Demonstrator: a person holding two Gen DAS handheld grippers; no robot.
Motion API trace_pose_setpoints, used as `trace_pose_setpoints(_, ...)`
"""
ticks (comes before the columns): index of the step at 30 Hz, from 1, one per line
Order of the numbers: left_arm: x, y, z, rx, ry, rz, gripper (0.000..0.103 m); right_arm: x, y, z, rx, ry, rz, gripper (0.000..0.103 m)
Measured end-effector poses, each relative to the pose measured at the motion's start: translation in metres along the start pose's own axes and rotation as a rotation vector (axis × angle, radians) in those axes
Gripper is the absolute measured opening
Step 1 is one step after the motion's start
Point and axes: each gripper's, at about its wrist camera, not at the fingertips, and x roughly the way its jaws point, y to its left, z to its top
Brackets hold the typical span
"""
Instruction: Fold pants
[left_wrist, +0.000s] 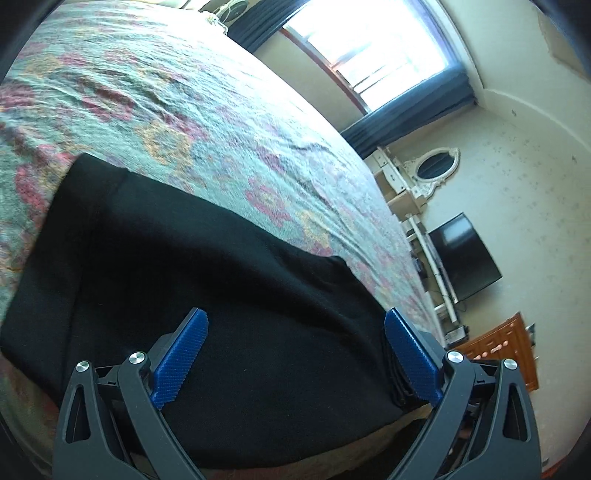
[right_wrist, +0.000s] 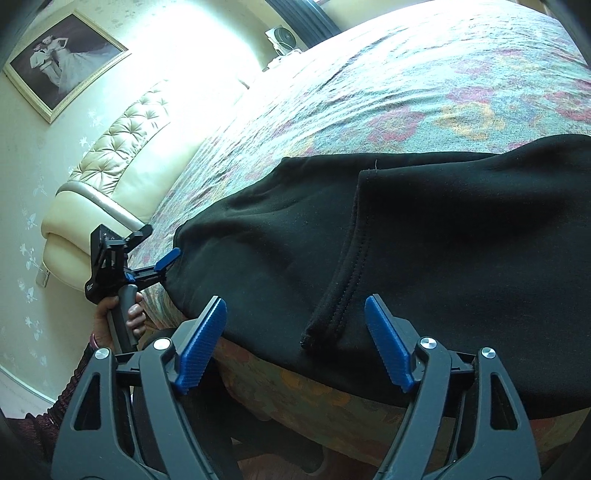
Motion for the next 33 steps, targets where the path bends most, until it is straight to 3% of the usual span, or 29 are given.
trace_pose_setpoints(3, -0.039, 0.027, 0.013, -0.053, -0.060, 0.002, 0.095, 0.002, 0.000, -0.001, 0.008, 0.002, 0.017, 0.078)
trace_pose_setpoints(5, -0.054, 0.050, 0.023, -0.090, -0.053, 0.015, 0.095, 0.006, 0.001, -0.001, 0.009, 0.013, 0.022, 0.079)
trace_pose_setpoints(9, -0.053, 0.083, 0.037, -0.134, 0.039, 0.054, 0.095, 0.013, 0.005, -0.003, -0.001, 0.027, 0.011, 0.083)
trace_pose_setpoints(12, -0.039, 0.095, 0.043, -0.109, 0.118, 0.130, 0.095, 0.013, 0.009, -0.003, -0.001, 0.030, 0.007, 0.084)
trace_pose_setpoints(16, -0.024, 0.095, 0.047, -0.076, 0.195, 0.128, 0.095, 0.012, 0.011, -0.003, 0.000, 0.037, 0.006, 0.084)
trace_pose_setpoints(21, -0.005, 0.078, 0.038, -0.056, 0.281, 0.008, 0.095, 0.015, 0.010, -0.003, 0.007, 0.037, 0.005, 0.084)
trace_pose_setpoints(24, 0.000, 0.081, 0.039, -0.063, 0.283, 0.026, 0.095, 0.014, 0.010, -0.004, 0.006, 0.039, 0.006, 0.085)
trace_pose_setpoints(27, -0.005, 0.089, 0.041, -0.132, 0.237, -0.002, 0.095, 0.011, 0.008, -0.006, 0.022, 0.034, 0.021, 0.085)
trace_pose_setpoints(30, -0.008, 0.092, 0.043, -0.148, 0.243, -0.012, 0.094, 0.009, 0.006, -0.007, 0.037, 0.027, 0.028, 0.084)
trace_pose_setpoints(32, -0.003, 0.090, 0.042, -0.118, 0.276, 0.058, 0.055, 0.008, 0.005, -0.008, 0.040, 0.024, 0.029, 0.084)
trace_pose_setpoints(33, 0.000, 0.092, 0.039, -0.121, 0.297, 0.115, 0.028, 0.008, 0.005, -0.009, 0.041, 0.023, 0.029, 0.085)
